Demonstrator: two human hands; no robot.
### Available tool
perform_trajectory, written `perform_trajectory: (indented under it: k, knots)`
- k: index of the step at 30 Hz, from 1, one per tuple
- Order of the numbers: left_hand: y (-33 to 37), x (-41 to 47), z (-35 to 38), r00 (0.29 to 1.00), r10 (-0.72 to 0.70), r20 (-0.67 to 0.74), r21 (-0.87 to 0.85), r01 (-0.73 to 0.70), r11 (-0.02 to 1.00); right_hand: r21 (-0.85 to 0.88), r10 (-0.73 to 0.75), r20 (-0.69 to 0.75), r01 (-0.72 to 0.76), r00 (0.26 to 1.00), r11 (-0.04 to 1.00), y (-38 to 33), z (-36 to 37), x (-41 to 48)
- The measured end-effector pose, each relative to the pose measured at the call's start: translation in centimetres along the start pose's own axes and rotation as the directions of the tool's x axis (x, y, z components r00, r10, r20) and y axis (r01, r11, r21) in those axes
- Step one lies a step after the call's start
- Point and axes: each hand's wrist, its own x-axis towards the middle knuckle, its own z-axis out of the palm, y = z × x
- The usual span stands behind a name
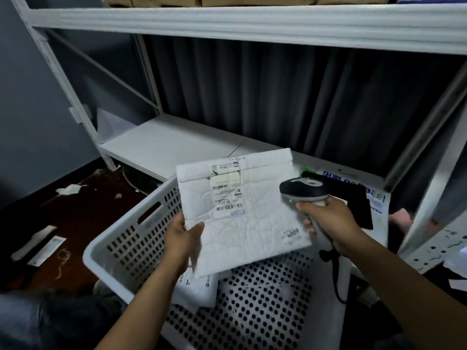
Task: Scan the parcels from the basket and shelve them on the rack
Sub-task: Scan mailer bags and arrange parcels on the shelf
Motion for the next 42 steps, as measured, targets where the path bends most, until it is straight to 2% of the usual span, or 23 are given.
perform_trajectory:
  k: [4,7,17,29,35,39,42]
  knots:
    - [-0.6,0.4,-0.5,0.985,0.114,-0.128,0.075,-0.105,0.992,0.016,0.069,0.227,-0.075,0.971,0.997,-0.8,0.8,-0.9]
    - [-1.0,0.3,-0.7,0.976,0.162,-0.148,0.077,-0.152,0.985,-0.019,0.080,0.332,-0.078,0.940,0.997,-1.1,1.1,-1.5]
    - [-0.7,0.3,-0.7,0.958,0.211,-0.196,0.088,-0.197,0.976,-0.105,0.035,0.292,-0.004,0.956,0.994,-1.4,0.8,-1.3]
    - [-1.3,0.5,-0.4,0.973,0.175,-0.149,0.075,-0.165,0.983,-0.119,0.000,0.276,0.034,0.961,0.992,-1.7,1.1,-0.8]
    - [-1.2,0.8,3.2,0.993,0.103,-0.063,0.001,-0.103,0.995,-0.106,-0.010,0.167,0.028,0.986,0.994,-1.7,-1.2,0.7]
    - [-0.7,2.0,7.9,0.995,0.085,0.043,0.032,-0.086,0.996,-0.151,-0.061,-0.034,0.055,0.998,0.987,-1.8,-5.2,3.4]
    - [0.0,3.4,12.2,0.996,0.047,0.081,0.033,-0.049,0.998,-0.156,-0.097,-0.207,0.065,0.974,0.986,-1.4,-8.8,5.5]
